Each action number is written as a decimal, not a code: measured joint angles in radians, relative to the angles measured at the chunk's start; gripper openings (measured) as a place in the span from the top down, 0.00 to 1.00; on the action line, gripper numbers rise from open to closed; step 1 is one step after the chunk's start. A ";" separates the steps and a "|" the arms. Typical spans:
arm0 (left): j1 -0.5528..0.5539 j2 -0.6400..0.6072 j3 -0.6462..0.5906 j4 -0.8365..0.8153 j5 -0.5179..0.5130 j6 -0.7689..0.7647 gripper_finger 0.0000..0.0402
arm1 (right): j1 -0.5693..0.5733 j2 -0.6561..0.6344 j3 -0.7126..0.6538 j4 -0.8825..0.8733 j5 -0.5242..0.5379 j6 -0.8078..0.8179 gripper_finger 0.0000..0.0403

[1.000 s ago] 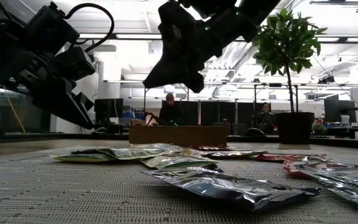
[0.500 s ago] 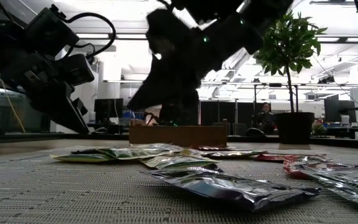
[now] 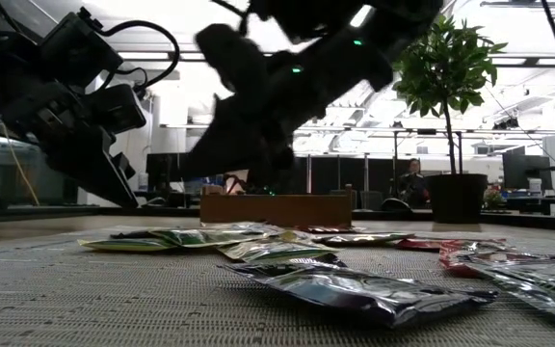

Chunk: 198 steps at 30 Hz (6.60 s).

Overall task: Pick & Place Tea
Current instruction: Put the purple tea bag into the left section of the wooden organizer

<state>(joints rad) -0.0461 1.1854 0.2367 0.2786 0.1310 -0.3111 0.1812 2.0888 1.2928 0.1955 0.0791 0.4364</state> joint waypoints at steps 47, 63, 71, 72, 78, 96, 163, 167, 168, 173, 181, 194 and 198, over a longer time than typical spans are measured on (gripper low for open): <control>0.000 0.000 0.000 -0.042 0.005 -0.118 0.78 | -0.015 0.183 0.350 -0.566 -0.047 0.010 1.00; 0.000 0.047 0.000 -0.041 0.052 -0.638 0.78 | -0.017 0.194 0.350 -0.557 -0.033 0.012 1.00; 0.000 0.122 0.001 0.071 0.091 -0.663 0.78 | -0.017 0.195 0.349 -0.549 -0.031 0.011 1.00; 0.000 0.122 0.000 0.074 0.091 -0.664 0.78 | -0.017 0.195 0.349 -0.547 -0.031 0.011 1.00; 0.000 0.121 0.000 0.071 0.097 -0.681 0.78 | -0.017 0.195 0.348 -0.543 -0.033 0.011 1.00; 0.001 0.119 0.001 0.041 0.095 -0.628 0.78 | -0.013 0.196 0.348 -0.542 -0.033 0.010 1.00; 0.000 0.119 0.000 0.115 0.153 -0.689 0.30 | -0.028 0.200 0.346 -0.470 -0.043 0.000 1.00; 0.000 0.119 0.000 0.114 0.178 -0.689 0.30 | -0.042 0.200 0.346 -0.455 -0.038 0.000 1.00; 0.000 0.119 0.000 0.113 0.177 -0.690 0.30 | -0.046 0.200 0.346 -0.454 -0.037 0.000 1.00; 0.000 0.119 0.001 0.114 0.170 -0.690 0.30 | -0.057 0.200 0.346 -0.443 -0.035 -0.004 1.00; -0.001 0.119 0.000 0.113 0.125 -0.711 0.34 | -0.057 0.200 0.346 -0.429 -0.035 -0.011 1.00; 0.000 0.120 0.000 0.108 0.126 -0.671 0.93 | -0.057 0.200 0.346 -0.431 -0.037 -0.009 1.00; 0.000 0.120 0.000 0.098 0.127 -0.653 0.97 | -0.057 0.198 0.346 -0.431 -0.038 0.008 1.00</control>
<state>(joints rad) -0.0463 1.3056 0.2363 0.3771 0.2576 -0.9644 0.1246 2.2871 1.6390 -0.2356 0.0415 0.4446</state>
